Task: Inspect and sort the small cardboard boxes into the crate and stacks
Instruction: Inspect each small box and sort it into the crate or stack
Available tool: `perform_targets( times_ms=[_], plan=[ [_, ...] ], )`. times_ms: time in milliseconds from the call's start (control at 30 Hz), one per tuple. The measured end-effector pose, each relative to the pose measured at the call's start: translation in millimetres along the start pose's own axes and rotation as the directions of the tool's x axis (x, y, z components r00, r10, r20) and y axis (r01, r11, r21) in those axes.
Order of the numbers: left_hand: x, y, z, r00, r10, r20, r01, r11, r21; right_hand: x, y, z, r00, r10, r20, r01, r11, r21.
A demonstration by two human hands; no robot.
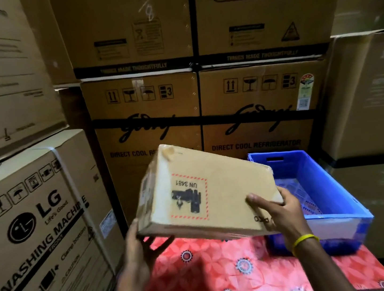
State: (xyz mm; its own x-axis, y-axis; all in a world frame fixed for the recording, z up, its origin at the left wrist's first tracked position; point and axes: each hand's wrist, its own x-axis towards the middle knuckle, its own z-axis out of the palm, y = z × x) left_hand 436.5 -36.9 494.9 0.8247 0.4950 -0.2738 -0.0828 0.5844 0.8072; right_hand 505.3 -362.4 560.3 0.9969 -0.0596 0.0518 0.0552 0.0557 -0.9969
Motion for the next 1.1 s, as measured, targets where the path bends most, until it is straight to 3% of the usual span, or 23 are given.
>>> perform_targets(
  times_ms=[67,200,267,333,433,600,667,767,867,1033,1100],
  plan=[
    [-12,10,21,0.998,0.052,0.039,-0.058,0.983,0.173,2,9,-6,0.996,0.025,-0.085,-0.020,0.998,0.066],
    [-17,13,31,0.971,-0.049,0.234,-0.026,0.950,0.310,-9,26,-3,0.985,-0.070,-0.159,0.043,0.984,-0.172],
    [-20,15,29,0.932,-0.131,0.338,0.014,0.945,0.327,-10,32,-7,0.979,-0.065,-0.195,0.030,0.984,-0.178],
    [-25,20,33,0.903,-0.129,0.410,-0.063,0.904,0.424,-13,35,-11,0.978,-0.068,-0.198,0.029,0.981,-0.194],
    [-28,20,40,0.910,-0.054,0.411,-0.215,0.786,0.580,-18,37,-11,0.969,-0.096,-0.229,0.045,0.974,-0.221],
    [-38,14,41,0.911,-0.008,0.411,-0.229,0.821,0.524,-21,34,-9,0.960,-0.145,-0.241,0.067,0.951,-0.303],
    [-36,15,36,0.909,-0.006,0.417,-0.238,0.814,0.530,-22,32,-12,0.966,-0.140,-0.218,0.086,0.967,-0.239],
    [-32,28,25,0.884,0.063,0.463,-0.347,0.752,0.561,-20,27,-18,0.989,-0.017,-0.150,0.039,0.989,0.141],
    [-28,38,15,0.834,0.140,0.534,-0.494,0.622,0.608,-16,20,-28,0.993,0.114,-0.008,-0.100,0.906,0.412],
    [-29,45,18,0.766,0.255,0.590,-0.633,0.457,0.625,-3,20,-34,0.980,0.127,0.154,-0.169,0.939,0.300],
    [-32,43,17,0.785,0.252,0.566,-0.608,0.491,0.625,5,23,-33,0.981,0.112,0.156,-0.147,0.962,0.231]
  ],
)
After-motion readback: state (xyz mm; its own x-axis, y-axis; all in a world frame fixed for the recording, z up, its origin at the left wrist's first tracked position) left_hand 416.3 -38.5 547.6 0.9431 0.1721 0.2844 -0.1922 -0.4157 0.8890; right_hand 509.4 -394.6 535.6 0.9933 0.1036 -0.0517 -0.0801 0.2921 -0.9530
